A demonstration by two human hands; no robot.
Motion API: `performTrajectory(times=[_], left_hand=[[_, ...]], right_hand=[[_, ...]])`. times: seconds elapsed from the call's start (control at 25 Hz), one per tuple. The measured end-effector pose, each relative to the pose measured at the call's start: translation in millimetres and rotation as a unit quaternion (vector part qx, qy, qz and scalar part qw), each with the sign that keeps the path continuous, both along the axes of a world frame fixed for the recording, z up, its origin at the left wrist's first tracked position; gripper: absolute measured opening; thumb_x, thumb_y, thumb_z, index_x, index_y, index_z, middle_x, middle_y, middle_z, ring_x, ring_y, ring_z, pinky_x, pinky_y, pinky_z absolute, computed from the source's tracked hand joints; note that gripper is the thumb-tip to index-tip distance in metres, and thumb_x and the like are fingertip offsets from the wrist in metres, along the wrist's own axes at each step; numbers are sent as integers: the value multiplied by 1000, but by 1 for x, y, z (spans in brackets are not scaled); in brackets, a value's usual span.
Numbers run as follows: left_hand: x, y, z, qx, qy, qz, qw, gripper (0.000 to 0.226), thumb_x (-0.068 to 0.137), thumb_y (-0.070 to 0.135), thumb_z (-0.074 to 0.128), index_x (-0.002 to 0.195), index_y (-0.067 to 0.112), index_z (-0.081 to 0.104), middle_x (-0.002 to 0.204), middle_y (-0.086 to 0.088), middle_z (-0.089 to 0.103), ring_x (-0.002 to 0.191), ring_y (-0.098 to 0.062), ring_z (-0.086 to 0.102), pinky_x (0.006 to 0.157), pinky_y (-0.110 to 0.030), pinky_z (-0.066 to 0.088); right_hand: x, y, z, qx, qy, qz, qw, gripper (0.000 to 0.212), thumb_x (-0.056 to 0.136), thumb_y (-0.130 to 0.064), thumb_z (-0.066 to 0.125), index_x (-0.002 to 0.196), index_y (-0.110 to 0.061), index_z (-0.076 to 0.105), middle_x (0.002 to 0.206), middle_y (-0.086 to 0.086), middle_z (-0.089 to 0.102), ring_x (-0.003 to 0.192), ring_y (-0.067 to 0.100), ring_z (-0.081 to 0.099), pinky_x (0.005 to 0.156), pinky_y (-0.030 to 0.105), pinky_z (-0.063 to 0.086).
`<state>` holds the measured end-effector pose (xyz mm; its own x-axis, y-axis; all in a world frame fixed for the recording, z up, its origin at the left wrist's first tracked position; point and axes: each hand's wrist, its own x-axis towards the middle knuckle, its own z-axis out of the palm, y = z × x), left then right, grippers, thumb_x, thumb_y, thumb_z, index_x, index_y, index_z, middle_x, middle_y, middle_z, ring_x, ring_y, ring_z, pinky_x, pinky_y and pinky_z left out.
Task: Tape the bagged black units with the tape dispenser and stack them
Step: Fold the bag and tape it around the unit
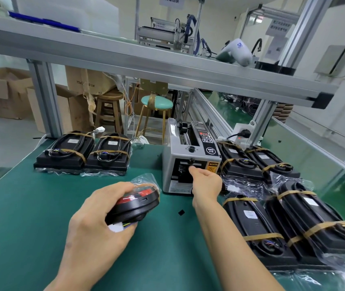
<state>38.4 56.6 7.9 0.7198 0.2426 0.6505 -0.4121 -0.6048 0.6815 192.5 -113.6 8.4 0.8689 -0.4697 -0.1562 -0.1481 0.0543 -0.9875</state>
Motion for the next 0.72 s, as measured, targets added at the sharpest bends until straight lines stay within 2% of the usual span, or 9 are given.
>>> performTrajectory(times=[0.08,0.16,0.24,0.28,0.36,0.44,0.52,0.64,0.72], left_hand=[[-2,0,-1,-4,7,-1,1000,81,52,-7,86,111,41,61,111,24,62,100,-5,61,90,-23,47],[-2,-1,1,2,4,4,1000,79,51,-9,86,109,38,63,109,23,63,100,-8,61,90,-26,47],[-3,-5,4,-2,6,14,1000,74,51,-8,85,110,30,64,109,17,64,99,-13,62,89,-30,47],[-3,-7,5,-9,7,19,1000,71,52,-8,85,110,27,65,108,14,65,100,-15,63,89,-31,48],[-2,-11,5,-16,7,35,999,66,52,-8,84,109,20,67,107,11,66,100,-17,63,88,-36,49],[-1,-15,5,-17,7,55,998,63,52,-8,84,109,16,68,105,10,65,98,-19,64,87,-39,50],[0,-19,4,-23,8,71,997,63,52,-7,85,109,15,68,104,12,62,97,-20,63,87,-38,50],[-2,-23,6,-22,3,84,996,61,53,-6,85,109,15,68,103,14,60,96,-20,63,87,-37,48],[-2,-24,7,-20,1,89,996,60,54,-6,85,108,15,68,103,16,59,96,-18,62,87,-38,48]], right_hand=[[2,4,4,33,13,-18,999,16,83,-16,73,68,-18,65,68,3,59,58,16,43,70,33,46],[-1,6,11,69,29,-23,997,19,84,-13,70,68,-17,61,65,0,53,55,14,39,59,28,40],[-18,8,22,99,37,26,994,18,85,-14,69,70,-18,60,64,-3,49,55,12,38,53,22,32],[-31,9,27,105,16,79,991,17,86,-17,69,70,-19,63,64,-4,52,57,11,42,53,21,34],[-68,16,34,105,-47,228,967,14,83,-24,70,70,-19,73,71,-12,66,66,5,58,59,14,42],[-103,23,39,112,-80,348,927,9,77,-31,69,77,-30,78,103,-19,70,89,-10,63,76,11,40],[-118,27,35,116,-93,362,920,10,82,-24,71,76,-27,78,121,-15,64,100,-13,59,86,17,35],[-119,26,30,127,-111,324,931,23,84,-11,67,62,-18,75,125,-6,62,102,-13,58,89,18,37],[-120,27,30,133,-119,314,933,24,82,-9,68,60,-17,74,125,-1,61,102,-14,57,91,19,37]])
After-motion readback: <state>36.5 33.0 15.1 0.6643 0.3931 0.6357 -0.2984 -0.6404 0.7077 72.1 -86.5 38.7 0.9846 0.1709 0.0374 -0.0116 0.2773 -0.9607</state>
